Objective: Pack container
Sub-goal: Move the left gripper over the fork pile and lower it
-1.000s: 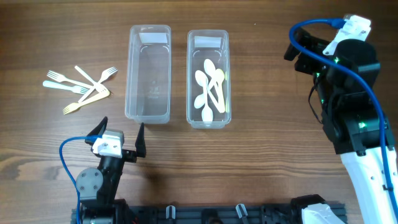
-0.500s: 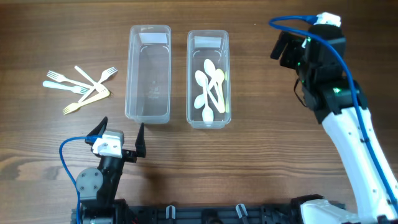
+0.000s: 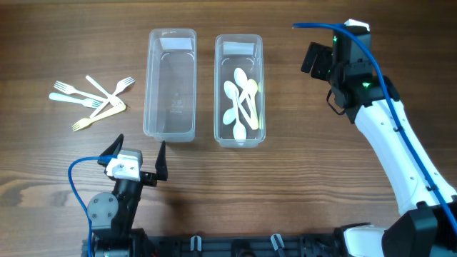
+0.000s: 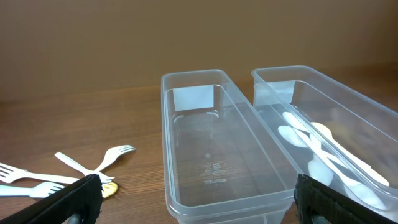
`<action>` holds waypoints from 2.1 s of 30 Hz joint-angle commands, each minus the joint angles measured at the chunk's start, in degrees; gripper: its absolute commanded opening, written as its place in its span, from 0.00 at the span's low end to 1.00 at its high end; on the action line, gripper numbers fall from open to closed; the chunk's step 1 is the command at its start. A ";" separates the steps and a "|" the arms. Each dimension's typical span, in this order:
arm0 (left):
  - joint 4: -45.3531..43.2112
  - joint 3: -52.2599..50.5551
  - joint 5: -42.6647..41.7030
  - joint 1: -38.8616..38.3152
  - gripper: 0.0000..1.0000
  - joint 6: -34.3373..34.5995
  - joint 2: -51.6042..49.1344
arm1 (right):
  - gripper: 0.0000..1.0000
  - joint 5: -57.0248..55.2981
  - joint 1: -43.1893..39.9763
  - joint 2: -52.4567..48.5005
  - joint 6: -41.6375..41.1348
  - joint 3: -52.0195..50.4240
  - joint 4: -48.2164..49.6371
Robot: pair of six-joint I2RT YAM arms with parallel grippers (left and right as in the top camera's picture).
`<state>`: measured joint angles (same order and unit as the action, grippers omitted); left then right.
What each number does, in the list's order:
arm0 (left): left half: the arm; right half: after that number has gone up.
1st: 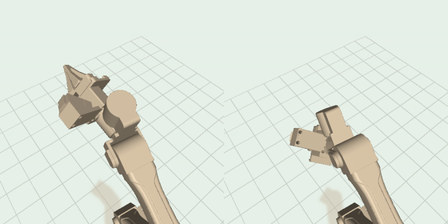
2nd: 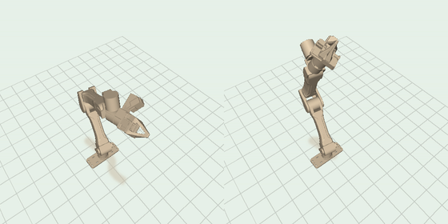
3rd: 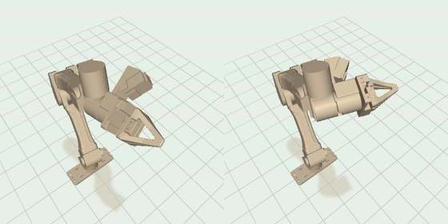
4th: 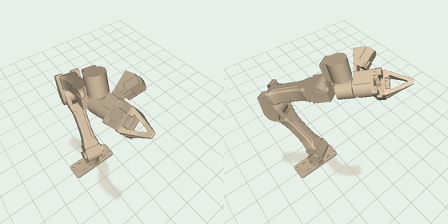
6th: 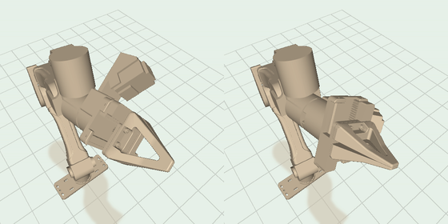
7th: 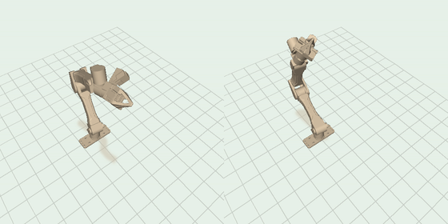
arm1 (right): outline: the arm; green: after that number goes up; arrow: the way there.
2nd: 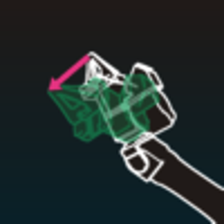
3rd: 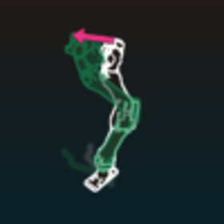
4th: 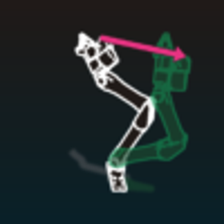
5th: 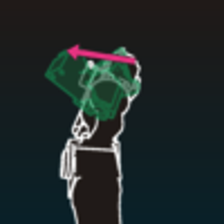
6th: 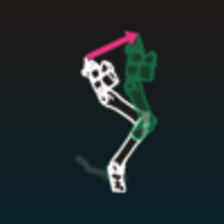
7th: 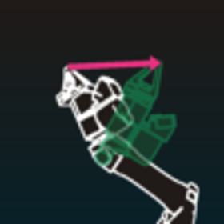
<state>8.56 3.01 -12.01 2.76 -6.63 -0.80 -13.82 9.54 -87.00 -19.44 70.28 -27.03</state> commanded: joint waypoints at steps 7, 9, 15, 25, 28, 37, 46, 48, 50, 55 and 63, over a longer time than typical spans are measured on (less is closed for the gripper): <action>-1.42 -0.39 -13.20 0.35 1.00 2.60 0.42 | 1.00 -1.20 -0.20 -0.13 -0.09 0.33 0.02; -3.89 -0.26 -22.75 0.35 1.00 2.71 0.42 | 1.00 -1.20 -0.20 -0.13 -0.07 0.33 0.02; -0.61 23.47 -5.35 0.37 1.00 17.29 -7.74 | 1.00 -1.20 -0.20 -0.13 -0.09 0.33 0.02; 39.41 79.56 -3.34 0.37 1.00 10.08 -51.34 | 1.00 -1.20 -0.20 -0.13 -0.07 0.33 0.02; 43.10 79.56 5.51 0.37 1.00 10.80 -54.60 | 1.00 -1.20 -0.20 -0.13 -0.07 0.33 0.02; 54.60 79.52 27.78 4.11 1.00 54.82 -77.15 | 1.00 -1.20 -0.20 -0.13 -0.09 0.33 0.02; 57.70 79.30 12.72 17.03 0.98 73.48 -97.33 | 1.00 -1.20 -0.20 -0.13 -0.07 0.33 0.02; 56.89 78.16 14.91 17.77 0.95 77.24 -98.05 | 1.00 -1.20 -0.20 -0.13 -0.07 0.33 0.02; 54.51 76.22 17.09 17.77 0.87 80.65 -98.55 | 1.00 -1.20 -0.20 -0.11 -0.09 0.33 0.02; 44.83 67.54 17.05 17.94 0.71 84.87 -98.99 | 1.00 -1.20 -0.20 -0.13 -0.07 0.33 0.02; 30.14 59.54 22.58 18.03 0.71 85.20 -99.62 | 1.00 -1.20 -0.20 -0.13 -0.09 0.33 0.02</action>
<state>41.19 63.29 7.55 20.38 78.59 -99.57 -14.02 9.54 -87.07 -19.42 70.28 -27.03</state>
